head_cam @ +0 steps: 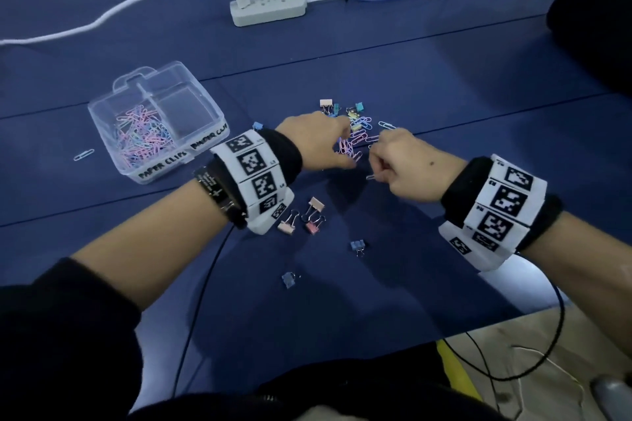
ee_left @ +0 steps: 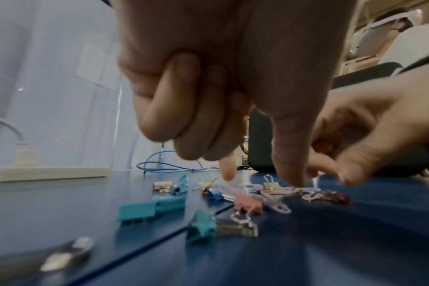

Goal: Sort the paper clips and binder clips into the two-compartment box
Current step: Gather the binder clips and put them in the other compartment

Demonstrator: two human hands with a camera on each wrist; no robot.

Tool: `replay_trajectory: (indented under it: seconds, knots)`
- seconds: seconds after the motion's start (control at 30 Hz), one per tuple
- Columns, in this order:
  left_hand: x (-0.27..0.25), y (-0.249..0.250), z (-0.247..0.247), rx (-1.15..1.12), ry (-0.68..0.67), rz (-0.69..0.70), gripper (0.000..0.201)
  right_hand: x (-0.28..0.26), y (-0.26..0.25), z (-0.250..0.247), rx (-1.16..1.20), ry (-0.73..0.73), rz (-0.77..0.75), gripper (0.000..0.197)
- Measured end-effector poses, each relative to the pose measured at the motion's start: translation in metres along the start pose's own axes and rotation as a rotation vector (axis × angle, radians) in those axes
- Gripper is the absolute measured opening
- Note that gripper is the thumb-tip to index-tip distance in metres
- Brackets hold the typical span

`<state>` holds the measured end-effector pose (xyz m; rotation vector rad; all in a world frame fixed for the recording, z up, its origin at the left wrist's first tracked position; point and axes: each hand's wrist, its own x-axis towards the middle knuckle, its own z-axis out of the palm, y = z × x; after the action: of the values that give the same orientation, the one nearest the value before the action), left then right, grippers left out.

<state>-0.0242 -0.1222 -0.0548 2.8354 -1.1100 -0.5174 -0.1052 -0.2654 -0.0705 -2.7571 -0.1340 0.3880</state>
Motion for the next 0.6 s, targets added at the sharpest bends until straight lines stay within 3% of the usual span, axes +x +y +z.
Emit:
replay_trajectory:
  seconds: [0.1, 0.2, 0.27, 0.37, 0.6]
  knots:
    - [0.013, 0.011, 0.0, 0.057, 0.019, -0.017, 0.062, 0.003, -0.001, -0.005, 0.027, 0.153, 0.05, 0.039]
    - [0.019, 0.017, 0.003, 0.094, -0.007, -0.028, 0.06, 0.003, 0.001, -0.009, 0.103, 0.314, 0.083, 0.018]
    - [0.02, 0.019, 0.006, 0.092, -0.021, -0.018, 0.052, 0.001, 0.001, -0.01, 0.12, 0.384, 0.069, 0.03]
    - [0.021, 0.019, 0.008, 0.071, -0.054, -0.001, 0.043, 0.002, 0.002, -0.008, 0.063, 0.392, 0.063, 0.048]
    - [0.014, 0.022, 0.014, 0.102, -0.058, 0.031, 0.029, 0.0, -0.001, -0.01, 0.217, 0.43, 0.114, 0.025]
